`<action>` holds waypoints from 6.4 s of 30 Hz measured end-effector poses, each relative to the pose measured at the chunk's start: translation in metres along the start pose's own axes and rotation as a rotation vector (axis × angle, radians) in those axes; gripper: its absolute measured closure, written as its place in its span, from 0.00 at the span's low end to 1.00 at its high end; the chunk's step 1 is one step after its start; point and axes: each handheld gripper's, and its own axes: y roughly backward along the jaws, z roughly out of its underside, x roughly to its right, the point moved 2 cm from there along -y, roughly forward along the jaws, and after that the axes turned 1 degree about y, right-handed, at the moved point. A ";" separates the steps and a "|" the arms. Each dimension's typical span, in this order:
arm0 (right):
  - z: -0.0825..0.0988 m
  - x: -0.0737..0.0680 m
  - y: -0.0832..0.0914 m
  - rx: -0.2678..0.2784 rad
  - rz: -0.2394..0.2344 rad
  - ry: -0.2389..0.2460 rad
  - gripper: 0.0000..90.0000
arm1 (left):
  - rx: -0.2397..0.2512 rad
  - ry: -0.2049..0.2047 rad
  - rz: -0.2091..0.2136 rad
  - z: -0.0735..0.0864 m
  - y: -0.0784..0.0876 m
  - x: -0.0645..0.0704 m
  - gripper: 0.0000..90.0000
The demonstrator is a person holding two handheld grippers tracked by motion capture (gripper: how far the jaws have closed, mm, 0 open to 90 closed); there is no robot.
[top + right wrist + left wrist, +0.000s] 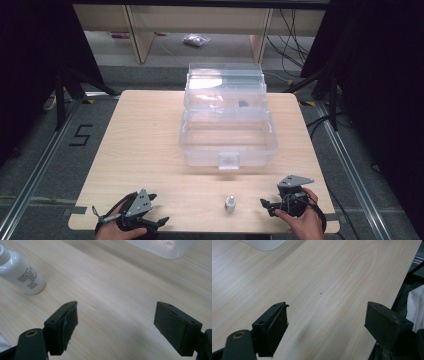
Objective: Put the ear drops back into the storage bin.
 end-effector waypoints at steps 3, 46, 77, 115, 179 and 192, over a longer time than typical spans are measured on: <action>0.000 0.000 -0.001 -0.003 0.004 0.020 0.22 | -0.002 0.000 0.000 0.000 0.000 0.000 0.20; -0.037 -0.061 -0.001 -0.151 -0.108 0.294 0.29 | 0.001 0.010 0.003 0.000 0.000 0.001 0.20; -0.065 -0.093 -0.022 -0.216 -0.142 0.437 0.34 | 0.001 -0.008 0.013 0.000 -0.001 0.001 0.20; -0.076 -0.099 -0.042 -0.302 -0.168 0.491 0.51 | -0.006 -0.017 0.011 -0.001 0.000 0.001 0.20; -0.109 -0.022 0.008 -0.336 -0.090 0.432 0.67 | 0.002 -0.004 0.019 0.000 -0.001 0.001 0.20; -0.125 -0.012 0.025 -0.338 -0.069 0.407 0.67 | -0.002 -0.010 0.015 0.000 -0.001 0.000 0.20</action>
